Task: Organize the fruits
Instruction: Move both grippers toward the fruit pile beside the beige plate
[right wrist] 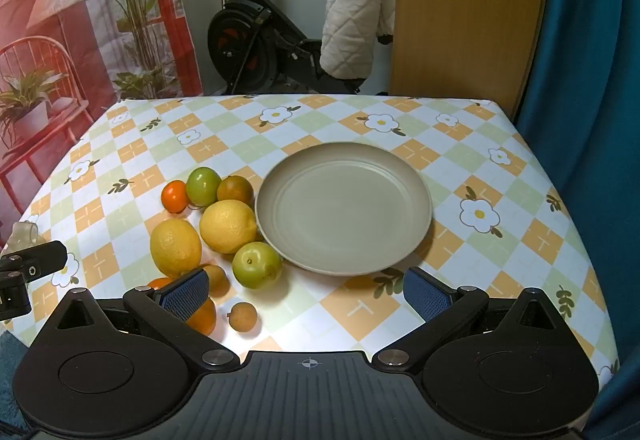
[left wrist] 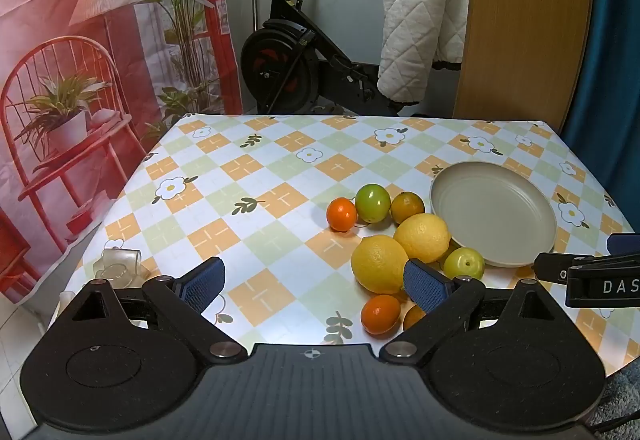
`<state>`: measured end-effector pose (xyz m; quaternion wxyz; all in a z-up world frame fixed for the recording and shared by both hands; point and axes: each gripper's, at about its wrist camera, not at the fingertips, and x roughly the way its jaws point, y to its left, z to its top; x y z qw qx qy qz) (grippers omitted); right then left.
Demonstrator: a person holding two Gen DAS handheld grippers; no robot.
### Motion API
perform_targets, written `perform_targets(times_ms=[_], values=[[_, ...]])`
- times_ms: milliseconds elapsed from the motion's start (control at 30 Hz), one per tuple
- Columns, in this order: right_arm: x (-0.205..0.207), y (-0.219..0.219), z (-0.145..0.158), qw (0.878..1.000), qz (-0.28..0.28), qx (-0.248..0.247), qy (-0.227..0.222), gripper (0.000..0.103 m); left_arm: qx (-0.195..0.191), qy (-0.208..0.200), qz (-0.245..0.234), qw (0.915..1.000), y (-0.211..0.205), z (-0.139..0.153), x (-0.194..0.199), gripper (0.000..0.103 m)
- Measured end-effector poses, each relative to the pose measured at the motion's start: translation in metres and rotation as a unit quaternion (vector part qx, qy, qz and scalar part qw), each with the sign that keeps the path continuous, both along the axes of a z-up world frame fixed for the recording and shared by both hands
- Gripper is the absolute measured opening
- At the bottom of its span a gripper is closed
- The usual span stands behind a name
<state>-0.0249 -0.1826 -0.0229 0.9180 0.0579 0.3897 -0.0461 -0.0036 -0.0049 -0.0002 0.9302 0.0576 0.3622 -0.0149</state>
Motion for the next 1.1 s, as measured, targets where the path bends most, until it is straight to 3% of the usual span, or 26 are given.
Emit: perform_targets(times_ms=[1100], values=[[-0.0013,0.0026,0.0004,1.000,0.004,-0.001,-0.008,0.102,-0.013,-0.007,-0.007,0.9999,-0.0004,0.0029,-0.0020,0.097]])
